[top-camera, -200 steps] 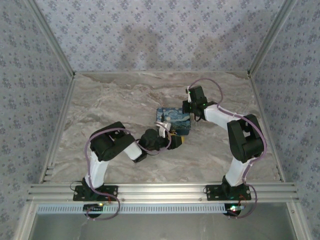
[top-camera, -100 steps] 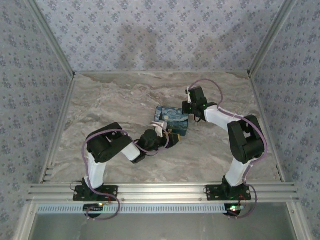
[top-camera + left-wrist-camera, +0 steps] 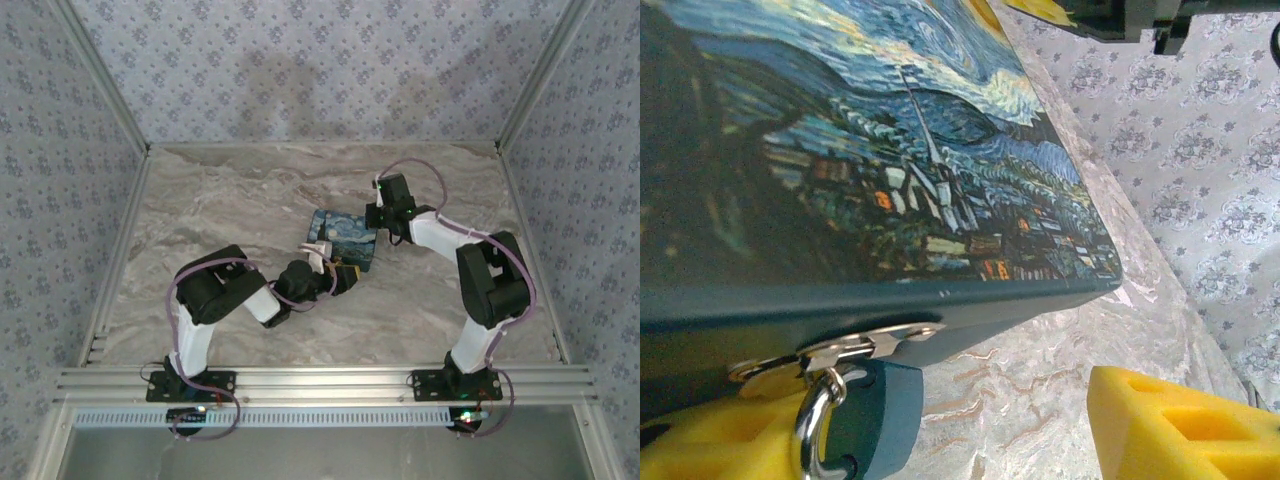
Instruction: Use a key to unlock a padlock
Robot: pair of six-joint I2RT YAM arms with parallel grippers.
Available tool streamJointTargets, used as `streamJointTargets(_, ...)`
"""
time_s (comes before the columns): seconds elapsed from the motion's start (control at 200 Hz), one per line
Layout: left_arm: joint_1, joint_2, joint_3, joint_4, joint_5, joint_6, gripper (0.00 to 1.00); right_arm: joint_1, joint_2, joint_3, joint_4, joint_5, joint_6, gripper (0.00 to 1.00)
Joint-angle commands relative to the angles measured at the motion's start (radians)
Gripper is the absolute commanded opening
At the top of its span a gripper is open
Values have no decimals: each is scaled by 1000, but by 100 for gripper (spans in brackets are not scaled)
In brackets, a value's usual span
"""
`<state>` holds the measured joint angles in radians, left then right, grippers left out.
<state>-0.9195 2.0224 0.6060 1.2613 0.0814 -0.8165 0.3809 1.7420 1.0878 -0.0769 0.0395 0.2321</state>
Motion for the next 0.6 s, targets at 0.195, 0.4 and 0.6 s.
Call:
streamJointTargets(0.195, -2, 22, -35, -147, 16, 3, 63, -57, -113, -14, -148, 70, 24, 0)
streamJointTargets(0.4, 6, 24, -27, -150, 39, 5, 64, -88, -161, -50, -229, 113, 83, 0)
streamJointTargets(0.6, 19, 29, -23, -143, 77, 14, 65, -54, -156, -132, -166, 62, 130, 0)
